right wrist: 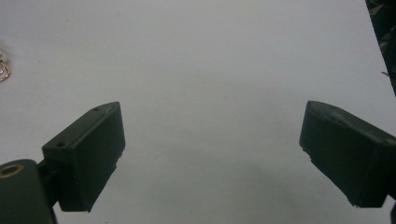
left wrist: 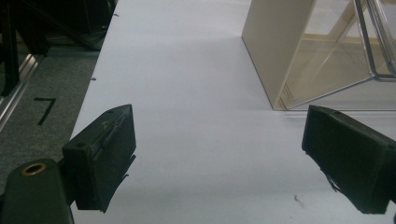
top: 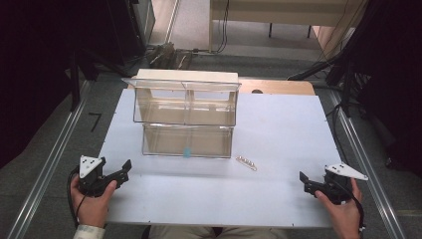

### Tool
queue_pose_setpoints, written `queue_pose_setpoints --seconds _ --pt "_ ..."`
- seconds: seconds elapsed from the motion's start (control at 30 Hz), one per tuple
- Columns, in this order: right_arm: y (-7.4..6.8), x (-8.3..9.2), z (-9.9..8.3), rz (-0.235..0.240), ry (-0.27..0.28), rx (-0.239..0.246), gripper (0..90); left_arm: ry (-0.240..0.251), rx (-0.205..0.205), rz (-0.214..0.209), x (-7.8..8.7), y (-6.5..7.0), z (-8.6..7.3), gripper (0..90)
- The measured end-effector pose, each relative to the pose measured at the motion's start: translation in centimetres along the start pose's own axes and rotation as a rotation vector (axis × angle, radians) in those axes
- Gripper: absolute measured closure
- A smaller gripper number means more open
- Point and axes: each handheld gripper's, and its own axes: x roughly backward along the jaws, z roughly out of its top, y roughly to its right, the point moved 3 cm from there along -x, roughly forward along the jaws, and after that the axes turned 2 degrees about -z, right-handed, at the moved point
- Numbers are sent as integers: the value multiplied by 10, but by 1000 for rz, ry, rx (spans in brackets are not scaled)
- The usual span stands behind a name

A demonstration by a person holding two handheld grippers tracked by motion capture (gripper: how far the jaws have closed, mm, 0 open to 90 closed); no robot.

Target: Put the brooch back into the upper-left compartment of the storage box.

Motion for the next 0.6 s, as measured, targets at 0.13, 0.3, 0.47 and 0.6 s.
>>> queue_pose_setpoints --seconds 0.13,0.3,0.47,0.6 --pt "-1 -1 1 0 1 5 56 4 3 0 0 0 0 103" --pt "-4 -5 4 9 5 7 56 2 0 0 0 1 0 104" --pt "-7 -8 4 14 -2 18 56 1 1 -1 0 0 0 104" --pt "-8 -9 6 23 5 16 56 2 -1 -4 -1 1 0 104"
